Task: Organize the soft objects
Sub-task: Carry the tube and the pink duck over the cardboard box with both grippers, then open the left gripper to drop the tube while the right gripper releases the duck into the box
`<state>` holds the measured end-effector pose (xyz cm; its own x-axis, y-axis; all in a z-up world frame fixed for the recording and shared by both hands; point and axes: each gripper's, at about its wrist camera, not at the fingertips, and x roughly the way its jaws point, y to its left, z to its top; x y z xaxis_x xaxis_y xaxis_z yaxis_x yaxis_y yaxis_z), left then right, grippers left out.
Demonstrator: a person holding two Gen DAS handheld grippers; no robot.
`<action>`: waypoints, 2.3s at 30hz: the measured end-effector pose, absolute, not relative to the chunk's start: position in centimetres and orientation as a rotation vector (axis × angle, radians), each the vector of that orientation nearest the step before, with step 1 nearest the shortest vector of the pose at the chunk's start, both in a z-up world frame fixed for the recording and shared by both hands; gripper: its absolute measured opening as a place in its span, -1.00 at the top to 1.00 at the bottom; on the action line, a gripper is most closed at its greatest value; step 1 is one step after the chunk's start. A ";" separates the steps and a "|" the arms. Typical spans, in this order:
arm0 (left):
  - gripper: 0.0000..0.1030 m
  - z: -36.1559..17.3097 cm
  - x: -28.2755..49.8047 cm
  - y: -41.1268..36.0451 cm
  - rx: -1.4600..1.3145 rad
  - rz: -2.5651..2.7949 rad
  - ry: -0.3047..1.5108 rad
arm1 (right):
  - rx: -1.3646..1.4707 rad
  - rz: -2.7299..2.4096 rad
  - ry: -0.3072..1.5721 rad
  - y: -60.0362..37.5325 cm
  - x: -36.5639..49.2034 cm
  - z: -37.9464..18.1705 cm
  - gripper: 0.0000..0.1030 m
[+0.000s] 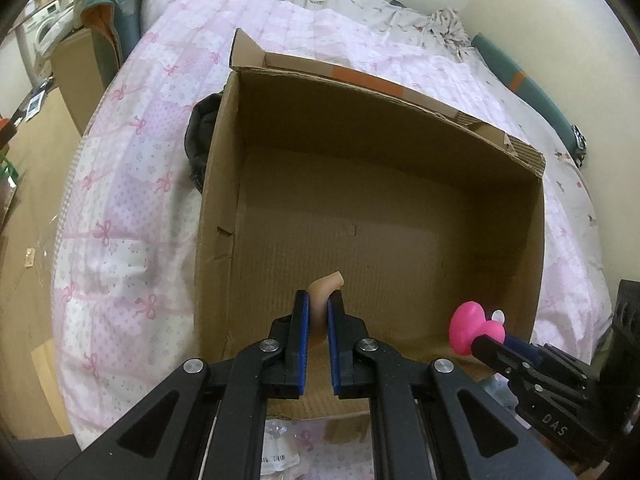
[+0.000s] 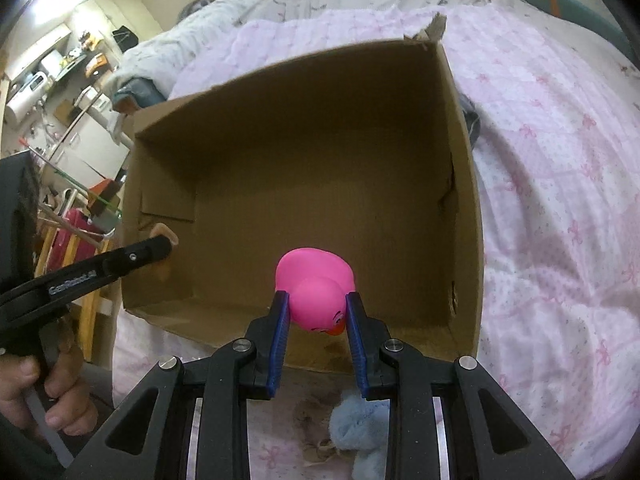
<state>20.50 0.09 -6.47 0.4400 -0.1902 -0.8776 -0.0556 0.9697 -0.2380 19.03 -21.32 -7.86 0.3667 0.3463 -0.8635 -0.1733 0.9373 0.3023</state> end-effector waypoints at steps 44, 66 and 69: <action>-0.25 -6.5 20.2 -2.3 -0.097 -0.032 1.066 | 0.165 0.332 1.186 -20.9 19.5 -8.7 0.42; -0.25 -4.5 18.3 -1.6 -0.041 -0.007 0.988 | 0.214 0.356 1.019 -22.4 17.7 -4.6 -0.38; -0.25 -3.6 17.4 -1.4 -0.026 0.003 0.967 | 0.218 0.337 0.992 -22.6 17.5 -3.9 -0.72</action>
